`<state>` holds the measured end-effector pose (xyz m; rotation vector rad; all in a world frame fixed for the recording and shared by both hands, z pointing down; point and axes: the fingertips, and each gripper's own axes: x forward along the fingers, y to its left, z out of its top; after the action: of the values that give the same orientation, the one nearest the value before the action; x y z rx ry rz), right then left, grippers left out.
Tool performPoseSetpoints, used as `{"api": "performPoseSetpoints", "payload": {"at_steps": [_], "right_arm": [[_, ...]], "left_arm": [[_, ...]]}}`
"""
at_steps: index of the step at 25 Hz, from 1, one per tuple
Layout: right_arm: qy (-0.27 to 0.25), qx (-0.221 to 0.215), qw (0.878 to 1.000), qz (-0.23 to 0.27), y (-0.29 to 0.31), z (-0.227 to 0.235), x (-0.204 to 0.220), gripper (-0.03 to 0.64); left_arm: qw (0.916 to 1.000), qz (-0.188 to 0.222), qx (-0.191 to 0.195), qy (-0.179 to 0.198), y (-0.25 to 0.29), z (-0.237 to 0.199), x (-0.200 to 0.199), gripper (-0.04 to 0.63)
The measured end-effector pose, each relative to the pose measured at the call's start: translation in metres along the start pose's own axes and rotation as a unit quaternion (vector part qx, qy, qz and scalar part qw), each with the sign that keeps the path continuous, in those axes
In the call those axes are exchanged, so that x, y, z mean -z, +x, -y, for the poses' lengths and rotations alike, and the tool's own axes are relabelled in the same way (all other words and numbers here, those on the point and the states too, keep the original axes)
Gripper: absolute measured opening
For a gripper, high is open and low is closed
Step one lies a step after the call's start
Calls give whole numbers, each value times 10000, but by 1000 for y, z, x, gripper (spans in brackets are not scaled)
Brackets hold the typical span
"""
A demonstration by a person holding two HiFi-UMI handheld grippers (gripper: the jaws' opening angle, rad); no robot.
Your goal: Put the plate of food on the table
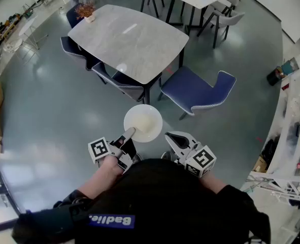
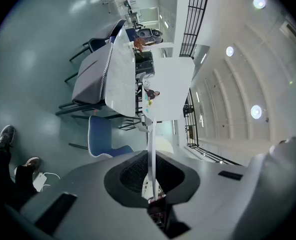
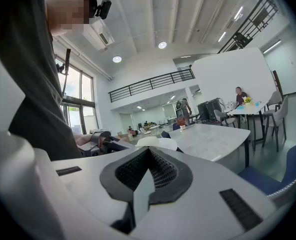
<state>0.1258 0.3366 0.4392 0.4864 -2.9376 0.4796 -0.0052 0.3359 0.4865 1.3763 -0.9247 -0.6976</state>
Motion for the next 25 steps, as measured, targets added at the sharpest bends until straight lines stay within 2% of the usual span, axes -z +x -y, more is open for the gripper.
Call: {"api": "performPoseSetpoints", "payload": {"at_steps": [10, 16, 25], "right_arm": [[71, -86, 9999, -59, 1, 0, 1, 9], [186, -160, 9996, 118, 0, 3, -3, 9], [289, -391, 9987, 146, -14, 25, -6, 9]], "left_arm": [[10000, 18, 11, -40, 1, 1, 0, 26], [9999, 59, -24, -86, 2, 0, 0, 26], [9997, 249, -26, -69, 22, 7, 9, 28]]}}
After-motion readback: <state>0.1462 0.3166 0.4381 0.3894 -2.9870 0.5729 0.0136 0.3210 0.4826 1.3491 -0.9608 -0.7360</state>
